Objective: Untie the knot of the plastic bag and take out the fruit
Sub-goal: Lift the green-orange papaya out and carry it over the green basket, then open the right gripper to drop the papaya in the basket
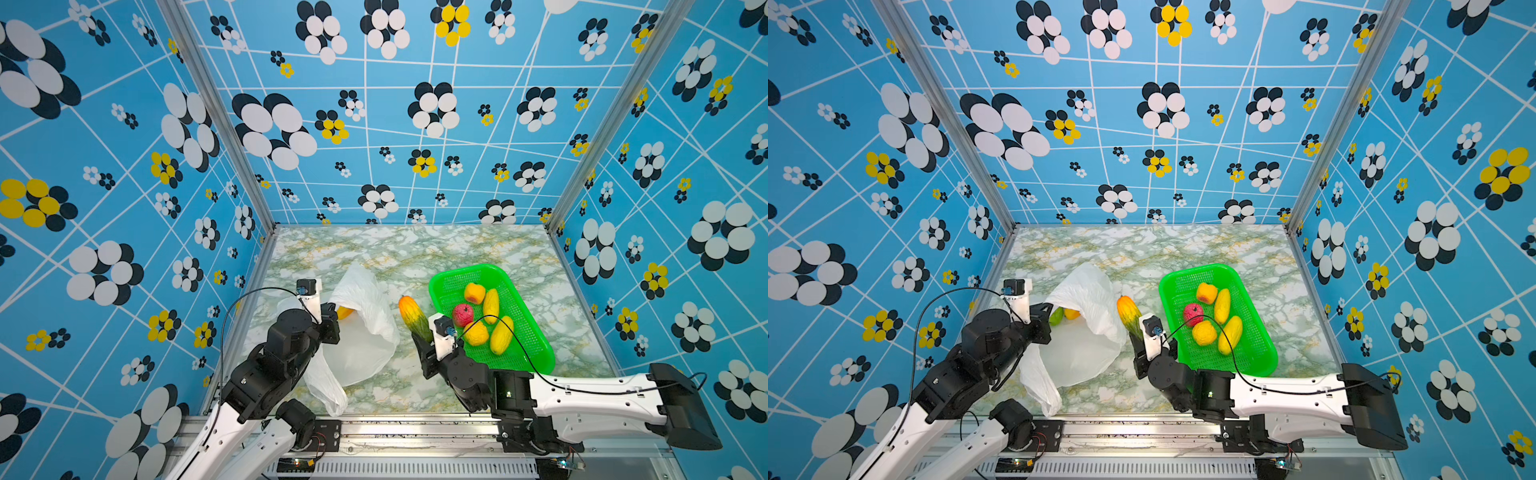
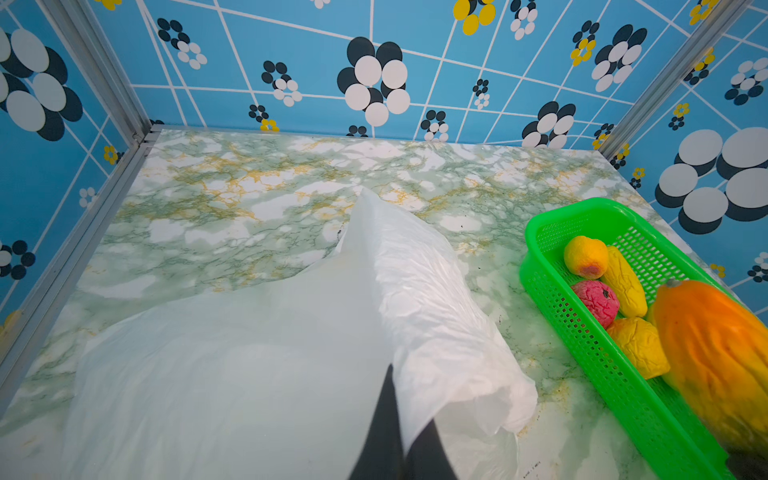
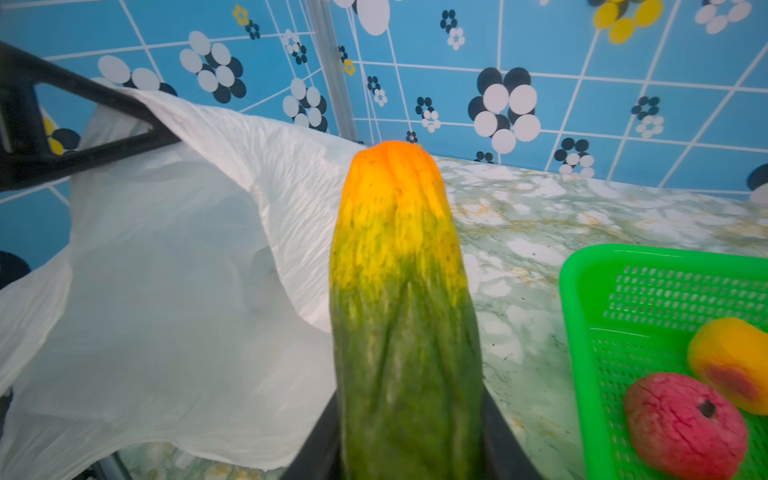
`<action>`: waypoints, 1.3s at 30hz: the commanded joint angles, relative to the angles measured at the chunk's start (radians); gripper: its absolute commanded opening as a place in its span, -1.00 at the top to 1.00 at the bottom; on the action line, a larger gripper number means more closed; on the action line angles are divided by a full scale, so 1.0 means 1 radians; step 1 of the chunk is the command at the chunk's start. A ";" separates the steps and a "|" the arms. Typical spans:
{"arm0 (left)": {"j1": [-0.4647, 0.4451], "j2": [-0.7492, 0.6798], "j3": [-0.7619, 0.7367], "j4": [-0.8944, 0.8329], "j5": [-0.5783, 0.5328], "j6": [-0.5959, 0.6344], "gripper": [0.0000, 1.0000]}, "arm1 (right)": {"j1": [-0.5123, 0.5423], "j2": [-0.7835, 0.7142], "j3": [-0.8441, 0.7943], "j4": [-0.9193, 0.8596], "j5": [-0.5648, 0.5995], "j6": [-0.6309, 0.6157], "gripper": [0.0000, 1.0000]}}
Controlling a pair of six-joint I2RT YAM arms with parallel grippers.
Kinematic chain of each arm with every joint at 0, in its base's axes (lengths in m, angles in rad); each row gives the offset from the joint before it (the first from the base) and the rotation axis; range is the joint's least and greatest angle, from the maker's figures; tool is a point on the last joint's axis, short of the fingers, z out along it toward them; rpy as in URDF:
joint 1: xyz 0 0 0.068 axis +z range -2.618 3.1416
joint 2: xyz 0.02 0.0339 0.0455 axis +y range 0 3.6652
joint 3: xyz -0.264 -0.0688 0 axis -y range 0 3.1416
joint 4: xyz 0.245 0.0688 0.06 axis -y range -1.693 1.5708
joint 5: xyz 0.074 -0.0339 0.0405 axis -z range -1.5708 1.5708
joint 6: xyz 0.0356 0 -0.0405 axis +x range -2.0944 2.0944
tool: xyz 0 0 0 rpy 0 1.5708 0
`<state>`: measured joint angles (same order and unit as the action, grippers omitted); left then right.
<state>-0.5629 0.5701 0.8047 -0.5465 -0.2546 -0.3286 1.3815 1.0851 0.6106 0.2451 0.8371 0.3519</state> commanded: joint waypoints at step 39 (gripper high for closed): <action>0.012 -0.010 -0.007 -0.010 -0.006 -0.010 1.00 | -0.651 0.136 -0.047 -0.611 -0.258 0.587 0.31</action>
<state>-0.5621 0.5659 0.8047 -0.5537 -0.2546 -0.3290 0.7361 1.2247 0.5827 -0.3817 0.6754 0.9287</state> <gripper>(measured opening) 0.042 0.377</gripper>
